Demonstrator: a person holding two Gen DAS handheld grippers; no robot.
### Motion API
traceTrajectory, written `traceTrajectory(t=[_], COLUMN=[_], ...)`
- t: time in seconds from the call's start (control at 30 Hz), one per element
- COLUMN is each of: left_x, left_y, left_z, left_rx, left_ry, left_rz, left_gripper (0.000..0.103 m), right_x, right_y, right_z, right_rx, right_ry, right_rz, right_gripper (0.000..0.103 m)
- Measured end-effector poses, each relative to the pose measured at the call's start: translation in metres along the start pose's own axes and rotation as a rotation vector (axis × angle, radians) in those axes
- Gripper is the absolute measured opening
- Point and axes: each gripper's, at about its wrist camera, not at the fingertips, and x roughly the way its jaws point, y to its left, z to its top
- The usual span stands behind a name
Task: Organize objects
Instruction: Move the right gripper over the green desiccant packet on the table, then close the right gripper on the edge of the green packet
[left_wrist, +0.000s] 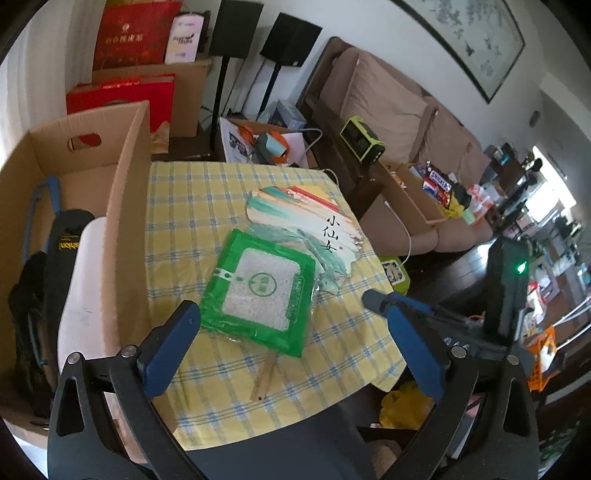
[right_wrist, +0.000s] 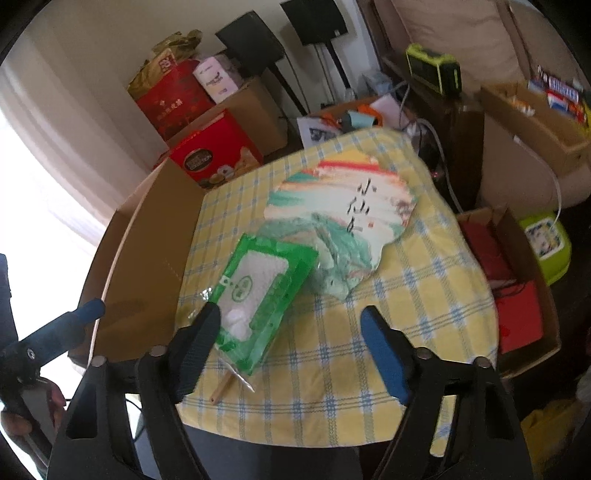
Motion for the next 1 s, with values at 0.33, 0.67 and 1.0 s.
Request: traceTrajectory(t=[0.33, 0.67, 1.0], left_x=[0.042, 0.079, 0.101], left_y=[-0.004, 0.001, 0.013], left_z=[-0.007, -0.022, -0.027], left_rx=[0.034, 0.064, 0.056], left_ry=[0.059, 0.107, 0.135], left_rz=[0.059, 0.111, 0.149], left_gripper=[0.084, 0.071, 0.071], right_x=[0.033, 0.048, 0.062], right_y=[-0.017, -0.028, -0.027], right_z=[-0.005, -0.003, 0.003], right_rx=[0.076, 0.104, 0.096], right_ry=[0.053, 0.076, 0.091], right_rz=[0.073, 0.093, 0.088], right_gripper=[0.048, 0.035, 0.035])
